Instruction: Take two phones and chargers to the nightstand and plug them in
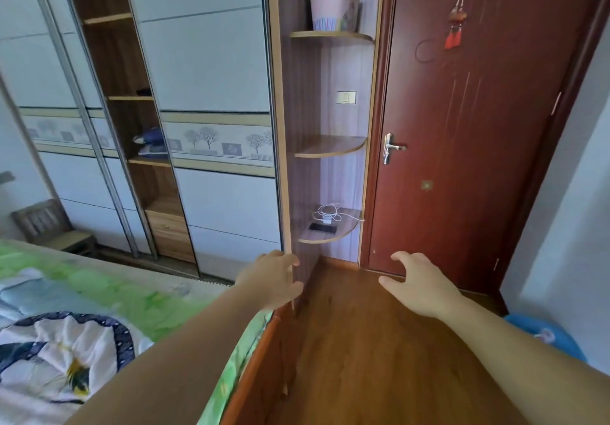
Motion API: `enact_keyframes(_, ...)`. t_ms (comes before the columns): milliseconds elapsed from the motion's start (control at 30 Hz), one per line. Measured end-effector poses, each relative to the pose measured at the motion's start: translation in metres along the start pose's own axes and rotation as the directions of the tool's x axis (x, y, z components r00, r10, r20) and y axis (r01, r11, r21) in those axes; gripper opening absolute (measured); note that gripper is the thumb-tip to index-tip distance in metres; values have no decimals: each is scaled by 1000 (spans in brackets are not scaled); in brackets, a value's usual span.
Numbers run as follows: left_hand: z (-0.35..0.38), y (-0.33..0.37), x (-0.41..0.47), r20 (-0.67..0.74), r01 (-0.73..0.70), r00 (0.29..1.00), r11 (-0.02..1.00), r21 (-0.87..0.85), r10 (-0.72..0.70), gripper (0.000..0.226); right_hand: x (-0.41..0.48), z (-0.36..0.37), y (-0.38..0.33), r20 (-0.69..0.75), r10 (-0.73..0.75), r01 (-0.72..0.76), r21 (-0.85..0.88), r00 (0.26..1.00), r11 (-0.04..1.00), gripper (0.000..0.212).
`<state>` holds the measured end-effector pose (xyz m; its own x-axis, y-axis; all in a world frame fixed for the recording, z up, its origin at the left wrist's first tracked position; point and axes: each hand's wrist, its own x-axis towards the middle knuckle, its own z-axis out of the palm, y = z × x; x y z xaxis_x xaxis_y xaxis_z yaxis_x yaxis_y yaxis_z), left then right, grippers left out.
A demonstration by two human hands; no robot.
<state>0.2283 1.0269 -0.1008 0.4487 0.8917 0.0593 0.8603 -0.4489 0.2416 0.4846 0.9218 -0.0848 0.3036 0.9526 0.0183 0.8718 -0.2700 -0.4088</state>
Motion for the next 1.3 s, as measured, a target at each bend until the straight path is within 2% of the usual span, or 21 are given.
enact_keyframes(167, 34, -7, 120, -3, -27, 1000, 998, -60, 27, 52, 109, 14, 20, 18, -37, 38, -72, 999, 997, 63)
enact_keyframes(400, 63, -32, 302, 29, -21, 999, 986, -165, 27, 47, 297, 10, 30, 56, -11, 21, -177, 998, 984, 62)
enact_keyframes(667, 64, -58, 453, 42, 13, 999, 988, -156, -7, 54, 446, 4, 30, 43, -104, 112, -270, 994, 956, 61)
enact_keyframes(767, 71, -62, 500, 45, 12, 999, 986, -167, -4, 50, 497, 6, 38, 58, -121, 132, -256, 991, 958, 60)
enact_keyframes(900, 84, -62, 563, 88, -31, 995, 995, -97, 39, 41, 572, 16, 60, 90, -148, 164, -203, 985, 966, 60)
enact_keyframes(1000, 91, -60, 610, 62, 47, 997, 995, -91, -41, 45, 638, 27, 79, 133, -159, 178, -143, 978, 974, 57)
enact_keyframes(1200, 102, -48, 700, 145, 184, 973, 982, -31, -178, 50, 774, 42, 117, 245, -197, 213, -44, 949, 976, 49)
enact_keyframes(1300, 108, -45, 732, 162, 250, 958, 966, -57, -239, 50, 827, 53, 130, 274, -211, 224, -16, 938, 974, 63)
